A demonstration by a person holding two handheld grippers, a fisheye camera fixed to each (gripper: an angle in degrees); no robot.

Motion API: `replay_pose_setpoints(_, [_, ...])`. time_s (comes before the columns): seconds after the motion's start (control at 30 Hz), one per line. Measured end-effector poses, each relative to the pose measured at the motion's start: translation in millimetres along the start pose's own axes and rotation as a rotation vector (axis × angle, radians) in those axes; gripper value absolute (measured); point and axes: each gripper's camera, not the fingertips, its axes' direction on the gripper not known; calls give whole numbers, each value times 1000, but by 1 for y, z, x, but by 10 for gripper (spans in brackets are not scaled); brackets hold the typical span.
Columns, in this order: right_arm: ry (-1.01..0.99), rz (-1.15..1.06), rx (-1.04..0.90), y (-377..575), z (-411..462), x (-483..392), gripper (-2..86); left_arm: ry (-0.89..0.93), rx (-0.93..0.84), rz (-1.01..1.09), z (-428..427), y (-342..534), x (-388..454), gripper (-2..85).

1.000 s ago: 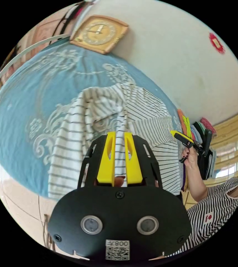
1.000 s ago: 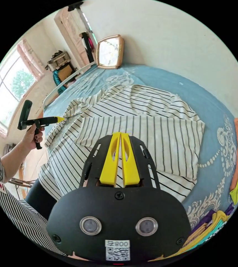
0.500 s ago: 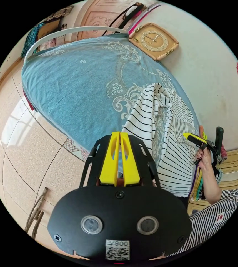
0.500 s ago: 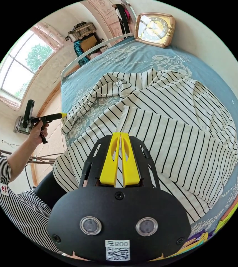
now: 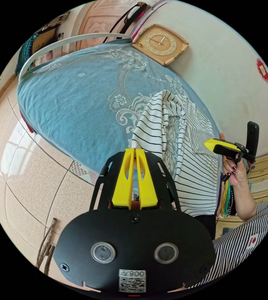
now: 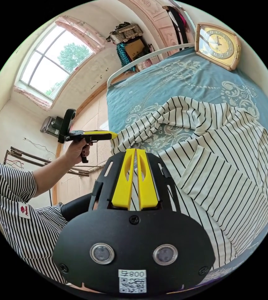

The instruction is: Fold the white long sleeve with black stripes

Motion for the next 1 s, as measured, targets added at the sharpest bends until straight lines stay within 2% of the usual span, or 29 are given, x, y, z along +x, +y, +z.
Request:
replay_pose_setpoints(0.13, [-103,-6,2,-17,21,-2,52,114,112,64,-45,20,44,6])
replay_pose_setpoints(0.4, [-226,110,-32,-48,62,31,73,59,135,383,-90,57,176,11])
replay_pose_setpoints(0.53, [-259,146,-88,-54,96,46,28,62,121,444,-103,63,200,20])
replay_pose_setpoints(0.63, [-255,128,-92,-58,107,51,10,152,150,356,-125,65,181,41])
replay_pose_setpoints(0.8, [-361,123,7,-68,91,62,5,441,143,39,-136,78,88,65])
replay_pose_setpoints(0.9, [-316,108,19,-78,85,61,9,486,137,-80,-132,85,59,64])
replay_pose_setpoints(1.0, [-179,103,-35,-79,104,59,24,480,107,-107,-131,82,54,61])
